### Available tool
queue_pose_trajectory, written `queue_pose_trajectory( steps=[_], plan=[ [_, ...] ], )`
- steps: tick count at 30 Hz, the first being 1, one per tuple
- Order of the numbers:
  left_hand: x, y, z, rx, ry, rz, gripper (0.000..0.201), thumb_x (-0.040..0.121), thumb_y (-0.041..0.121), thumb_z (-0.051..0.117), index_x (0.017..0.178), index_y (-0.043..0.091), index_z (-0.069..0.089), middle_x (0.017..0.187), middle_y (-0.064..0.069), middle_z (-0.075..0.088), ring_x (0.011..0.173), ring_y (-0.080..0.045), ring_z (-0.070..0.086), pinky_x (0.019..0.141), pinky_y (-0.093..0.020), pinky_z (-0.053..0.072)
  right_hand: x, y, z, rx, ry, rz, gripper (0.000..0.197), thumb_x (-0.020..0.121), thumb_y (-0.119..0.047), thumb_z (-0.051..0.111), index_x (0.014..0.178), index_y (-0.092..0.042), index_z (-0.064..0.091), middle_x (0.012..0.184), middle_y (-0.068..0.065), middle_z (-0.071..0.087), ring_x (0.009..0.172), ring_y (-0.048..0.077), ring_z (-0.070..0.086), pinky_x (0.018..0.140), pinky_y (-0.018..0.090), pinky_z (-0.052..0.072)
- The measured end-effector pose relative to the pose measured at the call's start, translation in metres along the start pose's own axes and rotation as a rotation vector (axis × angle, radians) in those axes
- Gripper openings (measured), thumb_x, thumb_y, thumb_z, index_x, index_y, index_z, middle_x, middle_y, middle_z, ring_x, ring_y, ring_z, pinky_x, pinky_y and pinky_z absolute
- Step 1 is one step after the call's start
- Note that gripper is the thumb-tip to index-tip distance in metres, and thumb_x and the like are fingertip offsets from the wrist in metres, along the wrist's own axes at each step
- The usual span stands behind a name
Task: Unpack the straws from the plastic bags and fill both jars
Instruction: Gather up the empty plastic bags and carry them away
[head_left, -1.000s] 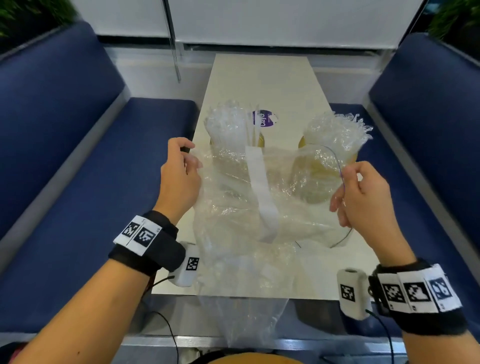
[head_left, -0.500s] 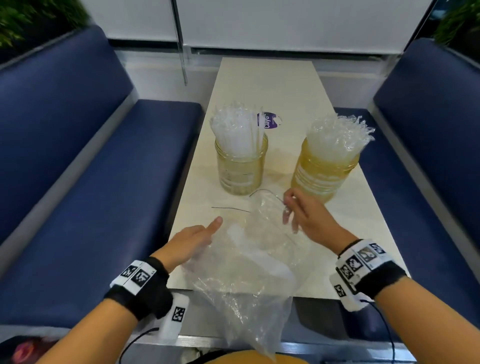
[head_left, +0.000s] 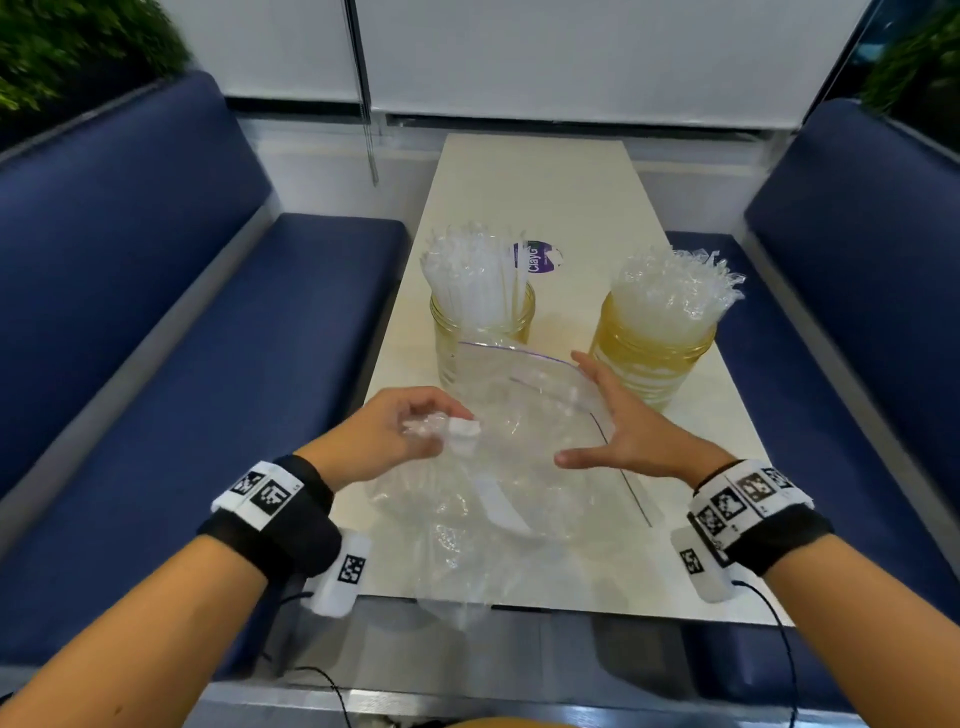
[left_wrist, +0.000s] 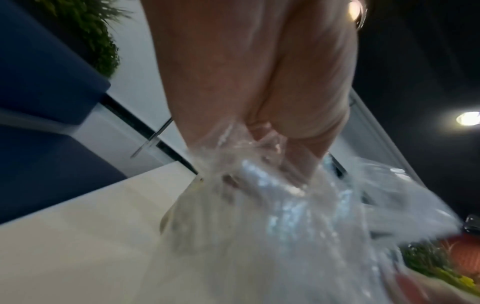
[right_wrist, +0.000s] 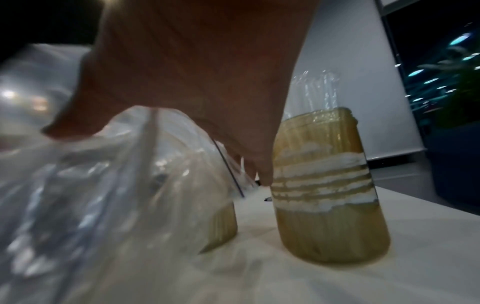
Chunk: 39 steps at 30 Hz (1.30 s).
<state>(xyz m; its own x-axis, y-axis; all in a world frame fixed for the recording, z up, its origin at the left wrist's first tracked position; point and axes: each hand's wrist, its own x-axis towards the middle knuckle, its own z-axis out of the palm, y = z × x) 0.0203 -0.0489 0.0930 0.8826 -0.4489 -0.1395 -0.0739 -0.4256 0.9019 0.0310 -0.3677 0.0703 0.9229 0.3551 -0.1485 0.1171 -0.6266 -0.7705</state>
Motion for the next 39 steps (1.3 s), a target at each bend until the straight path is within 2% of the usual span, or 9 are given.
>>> queue_pose_trajectory(
  steps=[5, 10, 14, 19, 22, 25, 29, 33, 39],
  plan=[
    [0.002, 0.019, -0.011, -0.001, 0.023, 0.133, 0.020, 0.090, -0.013, 0.062, 0.095, 0.006, 0.065, 0.092, 0.013, 0.076, 0.098, -0.004, 0.070, 0.084, -0.013, 0.049, 0.002, -0.026, -0.007, 0.236, -0.146, -0.068, 0.088, 0.077, -0.021, 0.083, 0.149, -0.032, 0.034, 0.147, -0.017, 0.049, 0.132, 0.002, 0.049, 0.110, 0.026, 0.042],
    [-0.004, -0.001, -0.023, -0.150, 0.618, 0.093, 0.085, 0.079, 0.035, 0.085, 0.144, 0.030, 0.030, 0.129, 0.008, 0.062, 0.119, -0.008, 0.060, 0.094, -0.028, 0.049, 0.003, -0.032, 0.011, 0.611, 0.172, -0.140, 0.040, 0.091, -0.002, 0.064, 0.126, -0.020, 0.058, 0.109, 0.003, 0.075, 0.084, 0.020, 0.074, 0.060, 0.030, 0.060],
    [-0.022, -0.016, -0.011, -0.511, 0.336, -0.214, 0.117, 0.058, 0.072, 0.081, 0.153, 0.043, 0.020, 0.144, 0.008, 0.055, 0.121, -0.015, 0.063, 0.103, -0.040, 0.046, 0.004, -0.033, 0.025, 0.841, 0.237, -0.142, 0.038, 0.087, -0.008, 0.063, 0.123, -0.019, 0.062, 0.098, 0.007, 0.076, 0.077, 0.021, 0.073, 0.064, 0.036, 0.060],
    [-0.002, -0.012, -0.004, -0.526, 0.275, -0.176, 0.053, 0.097, 0.023, 0.064, 0.146, 0.029, 0.045, 0.110, 0.000, 0.070, 0.100, -0.017, 0.073, 0.086, -0.035, 0.055, 0.010, -0.037, 0.021, 0.911, 0.123, -0.076, 0.040, 0.087, -0.013, 0.043, 0.112, -0.019, 0.073, 0.114, 0.003, 0.073, 0.101, 0.016, 0.070, 0.081, 0.030, 0.058],
    [-0.002, -0.010, -0.007, -0.489, 0.244, -0.138, 0.040, 0.096, 0.029, 0.064, 0.136, 0.027, 0.061, 0.114, 0.006, 0.067, 0.112, -0.015, 0.064, 0.095, -0.033, 0.050, 0.015, -0.042, 0.011, 0.848, 0.165, -0.006, 0.040, 0.091, -0.012, 0.040, 0.115, -0.009, 0.071, 0.106, 0.009, 0.072, 0.079, 0.009, 0.069, 0.068, 0.021, 0.053],
    [-0.004, -0.006, -0.011, -0.607, 0.254, -0.141, 0.046, 0.081, 0.054, 0.065, 0.120, 0.029, 0.068, 0.123, 0.017, 0.065, 0.125, -0.012, 0.052, 0.104, -0.032, 0.039, 0.013, -0.037, 0.004, 0.868, 0.183, 0.023, 0.031, 0.095, 0.002, 0.047, 0.113, -0.009, 0.069, 0.104, 0.007, 0.076, 0.081, 0.017, 0.067, 0.065, 0.023, 0.053],
    [-0.001, 0.001, -0.012, -0.813, 0.186, -0.199, 0.031, 0.088, 0.027, 0.059, 0.118, 0.023, 0.064, 0.110, -0.006, 0.072, 0.103, -0.024, 0.065, 0.095, -0.044, 0.044, 0.012, -0.025, 0.008, 0.840, 0.176, 0.036, 0.036, 0.082, -0.003, 0.065, 0.117, -0.009, 0.069, 0.106, 0.011, 0.075, 0.091, 0.026, 0.068, 0.076, 0.036, 0.053],
    [0.005, 0.004, -0.008, -0.612, 0.058, -0.188, 0.047, 0.086, 0.020, 0.064, 0.131, 0.035, 0.065, 0.134, -0.012, 0.065, 0.123, -0.039, 0.062, 0.107, -0.061, 0.045, 0.004, -0.033, 0.002, 0.835, 0.204, 0.084, 0.026, 0.096, -0.004, 0.046, 0.115, -0.003, 0.064, 0.091, -0.002, 0.078, 0.082, 0.009, 0.073, 0.071, 0.019, 0.057],
    [0.006, 0.009, -0.018, -0.574, 0.220, -0.103, 0.031, 0.101, -0.001, 0.049, 0.126, 0.009, 0.064, 0.113, -0.005, 0.071, 0.094, -0.009, 0.073, 0.071, -0.018, 0.057, -0.003, -0.020, -0.015, 0.730, 0.202, -0.017, 0.039, 0.096, 0.008, 0.048, 0.124, -0.015, 0.063, 0.110, 0.010, 0.071, 0.096, 0.019, 0.070, 0.085, 0.027, 0.058]
  ],
)
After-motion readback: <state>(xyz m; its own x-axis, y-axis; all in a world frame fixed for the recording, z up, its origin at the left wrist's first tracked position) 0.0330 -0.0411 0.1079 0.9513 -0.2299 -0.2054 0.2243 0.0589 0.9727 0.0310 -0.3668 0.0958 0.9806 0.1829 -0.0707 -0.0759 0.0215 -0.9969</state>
